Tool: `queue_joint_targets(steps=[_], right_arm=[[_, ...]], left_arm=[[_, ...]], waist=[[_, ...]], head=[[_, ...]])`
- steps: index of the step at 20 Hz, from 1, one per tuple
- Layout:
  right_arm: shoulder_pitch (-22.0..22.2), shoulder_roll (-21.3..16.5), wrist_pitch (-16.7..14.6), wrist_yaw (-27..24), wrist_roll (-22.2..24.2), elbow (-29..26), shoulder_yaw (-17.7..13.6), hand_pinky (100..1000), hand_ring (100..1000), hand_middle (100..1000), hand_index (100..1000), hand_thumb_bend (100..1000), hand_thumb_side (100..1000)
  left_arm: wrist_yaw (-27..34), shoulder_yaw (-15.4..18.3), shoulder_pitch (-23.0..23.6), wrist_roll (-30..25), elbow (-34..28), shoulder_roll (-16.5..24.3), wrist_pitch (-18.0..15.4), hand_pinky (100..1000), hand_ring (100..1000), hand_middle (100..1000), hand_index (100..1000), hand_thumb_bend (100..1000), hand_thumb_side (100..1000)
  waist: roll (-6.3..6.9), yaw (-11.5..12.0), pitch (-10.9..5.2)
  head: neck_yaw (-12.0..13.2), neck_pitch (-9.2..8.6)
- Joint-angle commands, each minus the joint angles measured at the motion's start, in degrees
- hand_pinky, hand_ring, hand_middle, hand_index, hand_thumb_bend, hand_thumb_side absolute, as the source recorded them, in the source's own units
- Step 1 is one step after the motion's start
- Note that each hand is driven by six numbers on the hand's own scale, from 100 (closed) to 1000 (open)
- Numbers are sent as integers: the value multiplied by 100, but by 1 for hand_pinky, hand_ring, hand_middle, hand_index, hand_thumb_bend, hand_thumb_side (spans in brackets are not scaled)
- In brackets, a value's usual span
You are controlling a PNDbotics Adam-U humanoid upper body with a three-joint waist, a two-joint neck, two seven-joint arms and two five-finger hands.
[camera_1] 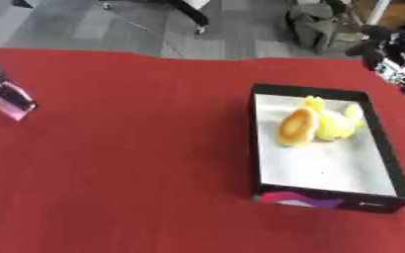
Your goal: Pick up the objects with one hand, pass them to the other hand, and then place them into the box on the other side of the table.
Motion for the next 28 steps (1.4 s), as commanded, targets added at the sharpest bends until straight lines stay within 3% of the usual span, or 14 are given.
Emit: queue_joint_targets(steps=[1, 5, 9, 14, 17, 22, 28], right_arm=[[-32, -206, -16, -97, -50, -42, -107, 1000, 1000, 808, 1000, 100, 561], [-57, -204, -40, -206, -78, -96, -122, 1000, 1000, 808, 1000, 100, 549], [-115, -175, -145, -234, -158, -226, -155, 1000, 1000, 813, 1000, 100, 511], [-156, -101, -309, -84, -117, -463, -106, 1000, 1000, 825, 1000, 100, 518], [-175, -73, -143, -163, 124, -509, 53, 1000, 1000, 830, 1000, 100, 618], [-422, -20, 259, -313, 594, -587, 222, 1000, 1000, 838, 1000, 100, 636], [-754, 206, 680, -300, 1109, -640, 689, 1000, 1000, 850, 1000, 100, 774]], left_arm=[[308, -187, -26, -666, -576, 280, 905, 799, 739, 647, 561, 100, 266], [687, -314, 151, -400, -1192, 365, 769, 768, 703, 622, 559, 100, 324], [1074, -295, 307, -24, -1820, 304, 420, 727, 651, 590, 557, 100, 441], [1561, -313, 585, 463, -2612, 198, -65, 705, 600, 556, 555, 100, 472], [1836, -530, 719, 738, -3060, 176, -341, 695, 580, 538, 554, 100, 482], [2312, -963, 924, 1214, -3832, 291, -816, 691, 573, 537, 556, 100, 490], [2284, -1450, 1150, 1728, -4669, 362, -1331, 684, 582, 558, 561, 100, 404]], waist=[[-3, 11, -197], [-27, 28, -248], [-57, 37, -287], [-90, 35, -297], [-110, 41, -287], [-131, 23, -274], [-146, 13, -242]], head=[[-34, 19], [-89, 11], [-152, -4], [-247, -34], [-361, -22], [-486, -14], [-569, 8]])
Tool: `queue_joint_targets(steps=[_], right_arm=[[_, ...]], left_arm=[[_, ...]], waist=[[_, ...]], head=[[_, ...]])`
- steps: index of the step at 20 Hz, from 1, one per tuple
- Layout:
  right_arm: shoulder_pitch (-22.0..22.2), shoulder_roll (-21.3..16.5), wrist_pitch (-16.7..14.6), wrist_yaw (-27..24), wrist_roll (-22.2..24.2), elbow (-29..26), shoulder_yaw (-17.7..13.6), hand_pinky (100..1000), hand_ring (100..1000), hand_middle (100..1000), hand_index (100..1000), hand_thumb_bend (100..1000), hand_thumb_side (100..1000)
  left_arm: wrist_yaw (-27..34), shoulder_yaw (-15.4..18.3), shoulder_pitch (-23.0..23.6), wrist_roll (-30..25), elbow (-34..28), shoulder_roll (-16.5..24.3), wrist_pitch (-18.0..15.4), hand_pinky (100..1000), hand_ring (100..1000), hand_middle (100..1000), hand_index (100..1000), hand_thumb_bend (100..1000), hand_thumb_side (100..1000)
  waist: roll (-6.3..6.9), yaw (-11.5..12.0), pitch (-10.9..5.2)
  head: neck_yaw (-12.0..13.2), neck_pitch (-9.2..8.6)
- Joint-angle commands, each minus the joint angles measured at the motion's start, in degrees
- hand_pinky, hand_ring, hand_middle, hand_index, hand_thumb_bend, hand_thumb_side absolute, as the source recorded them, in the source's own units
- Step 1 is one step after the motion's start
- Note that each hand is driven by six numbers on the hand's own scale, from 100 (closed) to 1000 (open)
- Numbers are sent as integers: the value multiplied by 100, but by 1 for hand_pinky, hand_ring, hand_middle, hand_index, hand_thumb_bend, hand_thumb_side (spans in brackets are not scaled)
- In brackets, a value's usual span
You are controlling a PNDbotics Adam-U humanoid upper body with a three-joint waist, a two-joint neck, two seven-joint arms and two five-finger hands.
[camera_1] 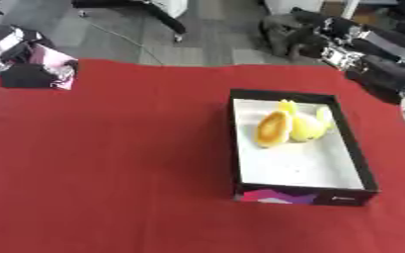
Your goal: Pick up the objects with one hand, pass them to the other hand, and then place them into the box on the other side of the table.
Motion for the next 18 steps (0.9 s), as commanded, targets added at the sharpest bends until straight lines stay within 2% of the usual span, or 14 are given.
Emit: queue_joint_targets(steps=[1, 3, 7, 11, 15, 18], right_arm=[[-179, -13, 227, -82, 267, -128, 167, 1000, 1000, 851, 1000, 100, 788], [-241, 11, 381, -218, 437, -177, 262, 1000, 1000, 855, 1000, 100, 829], [-408, 61, 561, -293, 802, -165, 304, 1000, 1000, 862, 1000, 100, 823], [-691, 363, 595, 20, 1172, -71, 339, 1000, 1000, 875, 1000, 100, 768], [-925, 678, 679, 349, 1338, -33, 395, 1000, 1000, 884, 1000, 100, 744], [-1040, 797, 677, 612, 1316, -46, 531, 1000, 1000, 885, 1000, 100, 742]], left_arm=[[-135, -214, -8, 276, -514, 167, -263, 682, 582, 559, 561, 100, 397], [-238, -340, 60, 446, -790, 204, -432, 679, 583, 565, 562, 100, 370], [-453, -619, 222, 812, -1384, 333, -798, 666, 585, 576, 565, 100, 289], [-804, -933, 519, 1181, -1984, 567, -1167, 682, 605, 597, 568, 100, 189], [-1181, -1049, 746, 1560, -2438, 790, -1546, 702, 630, 619, 571, 100, 101], [-1446, -1128, 758, 1821, -2476, 820, -1811, 706, 636, 625, 573, 100, 100]], waist=[[0, -12, -90], [-8, -12, -83], [-9, -40, -90], [11, -129, -122], [20, -225, -150], [27, -252, -162]], head=[[-44, 17], [-54, 26], [-82, 32], [-68, 123], [-85, 185], [-106, 195]])
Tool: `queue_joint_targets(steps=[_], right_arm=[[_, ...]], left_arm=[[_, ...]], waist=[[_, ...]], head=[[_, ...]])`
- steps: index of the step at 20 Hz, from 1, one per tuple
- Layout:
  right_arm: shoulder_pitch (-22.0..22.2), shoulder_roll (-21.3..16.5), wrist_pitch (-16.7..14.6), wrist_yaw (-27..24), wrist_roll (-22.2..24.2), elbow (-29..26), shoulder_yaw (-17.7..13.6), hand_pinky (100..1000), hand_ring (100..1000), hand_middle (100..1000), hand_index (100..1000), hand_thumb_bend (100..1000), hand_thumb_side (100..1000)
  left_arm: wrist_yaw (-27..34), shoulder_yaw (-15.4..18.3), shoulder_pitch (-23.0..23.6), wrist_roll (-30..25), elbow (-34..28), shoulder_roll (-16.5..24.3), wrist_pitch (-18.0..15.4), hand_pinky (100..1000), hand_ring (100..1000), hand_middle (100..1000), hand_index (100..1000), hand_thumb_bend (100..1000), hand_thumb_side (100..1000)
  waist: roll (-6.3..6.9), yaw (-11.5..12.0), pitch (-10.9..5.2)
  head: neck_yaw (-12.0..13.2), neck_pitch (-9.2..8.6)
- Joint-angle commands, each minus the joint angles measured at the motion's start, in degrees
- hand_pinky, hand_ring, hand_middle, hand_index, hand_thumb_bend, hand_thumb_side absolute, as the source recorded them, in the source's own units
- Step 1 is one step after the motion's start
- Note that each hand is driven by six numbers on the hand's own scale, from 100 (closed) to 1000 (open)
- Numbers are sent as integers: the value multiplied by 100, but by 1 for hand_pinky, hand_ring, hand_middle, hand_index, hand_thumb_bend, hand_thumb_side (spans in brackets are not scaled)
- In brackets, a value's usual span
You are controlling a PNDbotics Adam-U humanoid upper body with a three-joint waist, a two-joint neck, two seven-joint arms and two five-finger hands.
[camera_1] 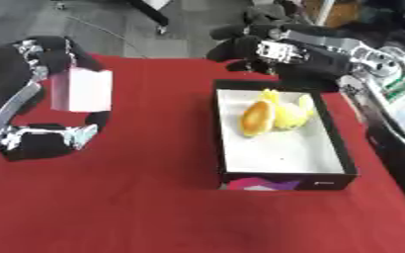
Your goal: Pick up the objects with one hand, pass them to the other hand, and then place them into the box on the other side of the table.
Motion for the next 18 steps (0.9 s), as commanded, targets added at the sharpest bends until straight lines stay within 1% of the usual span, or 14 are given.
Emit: queue_joint_targets(steps=[1, 3, 5, 7, 10, 14, 18], right_arm=[[-167, 21, -9, 285, 14, -42, 78, 1000, 1000, 884, 1000, 100, 744], [-223, 77, -44, 467, 38, -28, 163, 1000, 1000, 884, 1000, 100, 745], [-273, 141, -81, 640, 77, -2, 227, 1000, 1000, 885, 1000, 100, 747], [-313, 206, -115, 768, 134, 39, 291, 1000, 1000, 885, 1000, 100, 750], [-352, 273, -190, 869, 207, 88, 364, 1000, 1000, 887, 1000, 100, 738], [-422, 362, -415, 839, 317, 110, 459, 1000, 1000, 892, 1000, 100, 692], [-539, 417, -704, 745, 557, 115, 564, 1000, 1000, 889, 1000, 100, 639]], left_arm=[[-300, -16, -39, 267, -154, 159, -279, 692, 638, 626, 573, 100, 100], [-482, -1, 4, 351, -156, 158, -460, 675, 640, 630, 574, 100, 100], [-656, 30, 46, 384, -109, 136, -635, 677, 645, 635, 575, 100, 100], [-846, 59, 68, 435, 37, 91, -824, 680, 644, 637, 575, 100, 100], [-1138, 141, 96, 668, 321, -17, -1117, 689, 649, 642, 576, 100, 100], [-1425, 207, 92, 1050, 605, -169, -1499, 694, 656, 650, 578, 100, 100], [-1437, 220, 38, 1430, 649, -282, -1713, 684, 658, 649, 576, 100, 100]], waist=[[24, -20, -151], [24, -27, -154], [23, -26, -154], [21, -19, -153], [15, 3, -151], [-1, 37, -148], [-16, 68, -146]], head=[[-38, 36], [-52, 37], [-69, 53], [-93, 73], [-137, 91], [-218, 103], [-288, 100]])
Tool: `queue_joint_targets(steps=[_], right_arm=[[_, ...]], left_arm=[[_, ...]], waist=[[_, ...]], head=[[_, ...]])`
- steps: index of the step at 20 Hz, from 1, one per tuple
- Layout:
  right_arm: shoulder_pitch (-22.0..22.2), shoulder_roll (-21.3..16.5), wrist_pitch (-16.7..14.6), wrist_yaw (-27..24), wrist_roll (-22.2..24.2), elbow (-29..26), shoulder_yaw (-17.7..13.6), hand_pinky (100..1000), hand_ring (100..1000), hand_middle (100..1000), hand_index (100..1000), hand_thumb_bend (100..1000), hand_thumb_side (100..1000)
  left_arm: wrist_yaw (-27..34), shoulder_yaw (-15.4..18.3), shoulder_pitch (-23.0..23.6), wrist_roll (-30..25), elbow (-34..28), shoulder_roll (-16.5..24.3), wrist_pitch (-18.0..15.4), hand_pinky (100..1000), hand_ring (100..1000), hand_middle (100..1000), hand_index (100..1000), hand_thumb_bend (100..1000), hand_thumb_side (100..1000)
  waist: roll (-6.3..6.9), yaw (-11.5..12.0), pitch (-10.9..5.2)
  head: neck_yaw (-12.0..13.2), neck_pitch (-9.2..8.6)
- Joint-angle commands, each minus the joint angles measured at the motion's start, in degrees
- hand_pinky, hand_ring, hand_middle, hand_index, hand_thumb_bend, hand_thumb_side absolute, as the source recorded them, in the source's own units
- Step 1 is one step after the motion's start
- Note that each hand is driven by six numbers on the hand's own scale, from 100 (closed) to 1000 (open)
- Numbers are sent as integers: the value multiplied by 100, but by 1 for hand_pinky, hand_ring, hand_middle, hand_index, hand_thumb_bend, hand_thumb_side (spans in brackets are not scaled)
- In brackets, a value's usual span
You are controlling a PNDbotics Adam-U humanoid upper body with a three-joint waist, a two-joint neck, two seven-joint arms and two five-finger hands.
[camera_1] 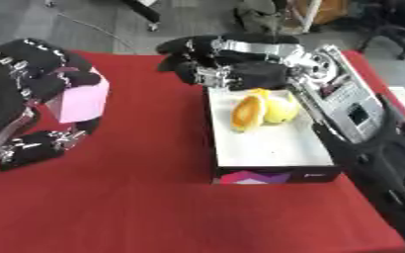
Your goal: Pick up the objects with one hand, pass them to the other hand, and then place them into the box on the other side of the table.
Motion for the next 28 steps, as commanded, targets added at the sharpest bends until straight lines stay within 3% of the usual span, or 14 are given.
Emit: queue_joint_targets(steps=[1, 4, 11, 24, 28], right_arm=[[-171, -37, -205, -96, 183, -10, 26, 1000, 1000, 887, 1000, 100, 630], [-244, -2, -320, -219, 394, 21, 101, 1000, 1000, 886, 1000, 100, 580], [-377, 56, -541, -587, 678, 115, 228, 1000, 1000, 892, 1000, 100, 561], [-669, 196, -701, -407, -69, 170, 439, 1000, 1000, 898, 1000, 100, 515], [-705, 232, -789, -308, 38, 195, 507, 1000, 1000, 890, 1000, 100, 518]], left_arm=[[-45, 80, -132, 326, -25, -24, -158, 681, 657, 647, 576, 100, 100], [-50, 53, -155, 621, -18, -75, -224, 676, 651, 640, 576, 100, 100], [-130, -67, -195, 1230, 87, -178, -319, 675, 656, 643, 576, 100, 100], [-273, -181, -269, 1441, -107, -431, -497, 683, 668, 653, 575, 100, 100], [-331, -209, -302, 1444, -143, -519, -562, 686, 671, 655, 575, 100, 100]], waist=[[15, 6, -131], [2, 9, -129], [-11, 13, -129], [-34, 33, -123], [-48, 45, -118]], head=[[-63, 5], [-113, 6], [-153, 23], [-275, 70], [-284, 64]])
